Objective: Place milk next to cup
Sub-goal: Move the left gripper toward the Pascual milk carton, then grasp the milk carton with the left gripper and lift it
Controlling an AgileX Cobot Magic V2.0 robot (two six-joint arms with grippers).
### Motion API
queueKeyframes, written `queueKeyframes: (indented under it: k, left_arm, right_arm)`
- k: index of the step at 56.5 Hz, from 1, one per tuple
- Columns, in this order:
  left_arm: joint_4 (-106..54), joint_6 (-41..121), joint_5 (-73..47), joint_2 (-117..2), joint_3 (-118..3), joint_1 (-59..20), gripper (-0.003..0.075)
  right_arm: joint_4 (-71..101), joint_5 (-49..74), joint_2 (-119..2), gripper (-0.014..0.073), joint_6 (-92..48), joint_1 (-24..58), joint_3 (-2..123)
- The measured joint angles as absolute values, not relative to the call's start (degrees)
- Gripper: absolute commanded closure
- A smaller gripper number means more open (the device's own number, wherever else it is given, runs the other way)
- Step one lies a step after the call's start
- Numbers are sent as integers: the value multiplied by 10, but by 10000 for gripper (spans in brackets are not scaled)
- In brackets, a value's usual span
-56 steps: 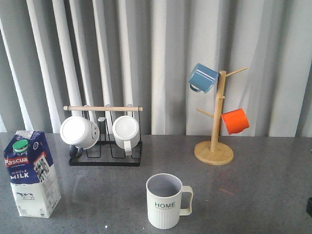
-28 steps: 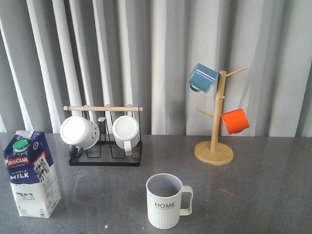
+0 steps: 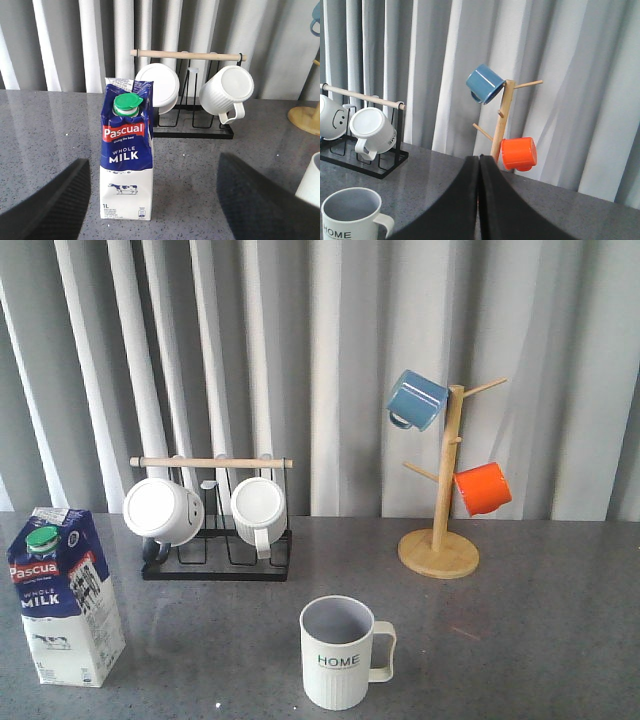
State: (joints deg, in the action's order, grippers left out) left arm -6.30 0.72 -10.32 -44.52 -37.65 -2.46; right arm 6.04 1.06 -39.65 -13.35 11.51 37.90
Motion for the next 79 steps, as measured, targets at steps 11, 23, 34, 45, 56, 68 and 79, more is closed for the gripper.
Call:
queueKeyframes:
  k: [11, 23, 34, 45, 56, 68, 79]
  left_arm:
    - [-62, 8, -103, -445, -377, -25, 196]
    - [-64, 9, -48, -449, -377, -25, -14]
    - [-64, 9, 80, -504, -377, -25, -6]
    - [-64, 9, 203, -601, -378, -25, 1]
    - [-65, 7, 278, -697, -378, -25, 3]
    - [-66, 5, 341, -775, -378, -25, 7]
    - [-66, 5, 395, -841, -378, -25, 14]
  right_arm:
    - [60, 11, -396, 602, -133, 115, 379]
    - [60, 11, -396, 602, -133, 115, 379]
    - [60, 11, -396, 602, -133, 115, 379]
    - [60, 11, -396, 602, -133, 115, 379]
    - [60, 11, -396, 602, -133, 115, 379]
    - [60, 11, -396, 602, -133, 115, 379]
    - [60, 11, -396, 602, -133, 115, 379]
